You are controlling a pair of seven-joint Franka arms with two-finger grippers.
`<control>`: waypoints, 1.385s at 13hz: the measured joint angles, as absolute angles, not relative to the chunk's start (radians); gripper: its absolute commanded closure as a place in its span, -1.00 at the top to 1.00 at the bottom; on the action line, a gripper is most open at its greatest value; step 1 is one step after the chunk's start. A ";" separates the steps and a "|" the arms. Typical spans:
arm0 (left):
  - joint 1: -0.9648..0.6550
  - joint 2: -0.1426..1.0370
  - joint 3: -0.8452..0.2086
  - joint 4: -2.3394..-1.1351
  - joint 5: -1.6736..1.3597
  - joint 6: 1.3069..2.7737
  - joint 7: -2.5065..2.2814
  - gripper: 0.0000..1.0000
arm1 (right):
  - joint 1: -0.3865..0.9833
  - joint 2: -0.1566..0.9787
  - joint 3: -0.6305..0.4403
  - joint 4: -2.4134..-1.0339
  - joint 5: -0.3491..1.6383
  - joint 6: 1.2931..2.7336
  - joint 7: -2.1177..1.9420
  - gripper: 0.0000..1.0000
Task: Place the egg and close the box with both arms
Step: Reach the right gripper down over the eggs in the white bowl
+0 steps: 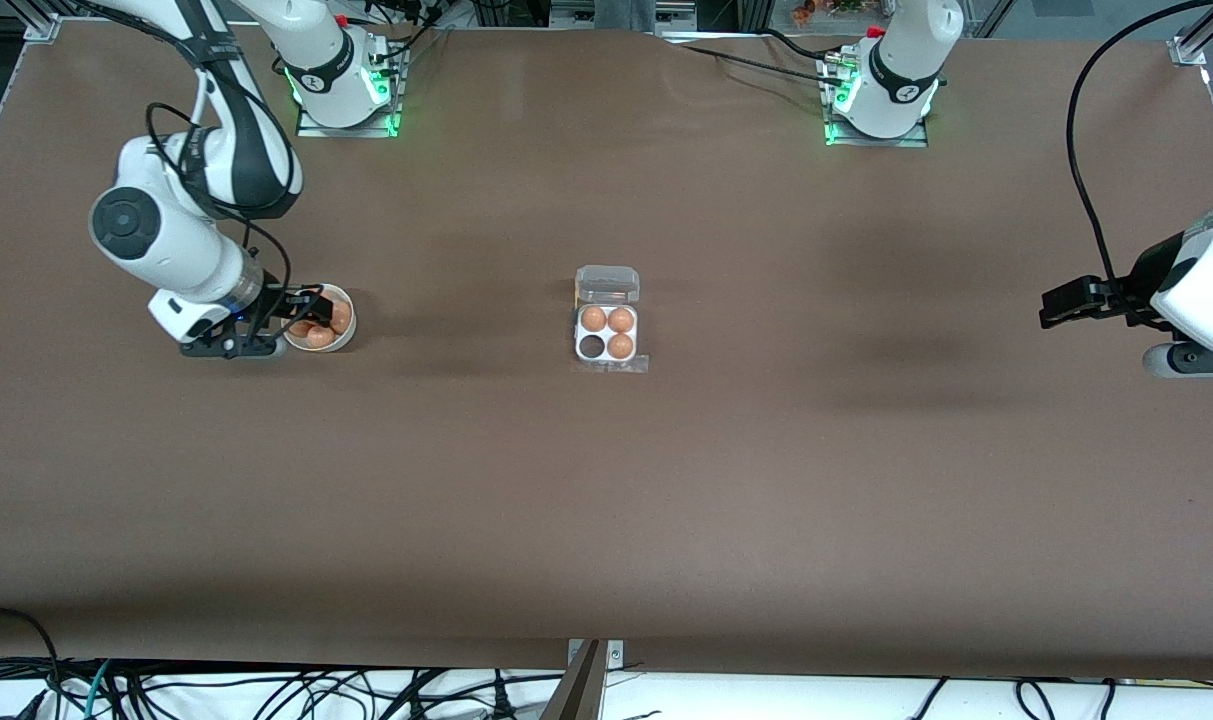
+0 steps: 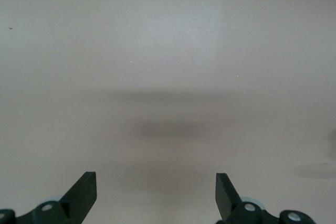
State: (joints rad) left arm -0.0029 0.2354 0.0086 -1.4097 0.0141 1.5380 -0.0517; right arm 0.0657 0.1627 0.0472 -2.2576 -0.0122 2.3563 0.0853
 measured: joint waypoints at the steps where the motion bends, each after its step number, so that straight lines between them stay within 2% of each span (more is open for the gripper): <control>1: -0.003 0.235 0.009 -1.410 0.014 1.538 -0.052 1.00 | 0.066 0.163 0.049 -2.284 -0.012 2.394 0.085 1.00; 6: -0.003 0.236 0.009 -1.410 0.014 1.538 -0.052 1.00 | 0.066 0.178 0.049 -2.363 -0.012 2.502 0.083 1.00; 13: -0.003 0.237 0.009 -1.410 0.014 1.538 -0.052 1.00 | 0.066 0.191 0.052 -2.385 -0.012 2.508 0.079 0.99; 15: -0.003 0.237 0.009 -1.410 0.014 1.538 -0.052 1.00 | 0.066 0.191 0.052 -2.386 -0.012 2.507 0.068 0.89; 18: -0.003 0.237 0.009 -1.410 0.014 1.538 -0.052 1.00 | 0.066 0.193 0.052 -2.389 -0.012 2.508 0.061 0.87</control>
State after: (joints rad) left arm -0.0029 0.2371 0.0088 -1.4097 0.0141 1.5380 -0.0517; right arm 0.0658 0.1933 0.0523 -2.3892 -0.0123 2.5076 0.0610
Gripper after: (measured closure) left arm 0.000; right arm 0.062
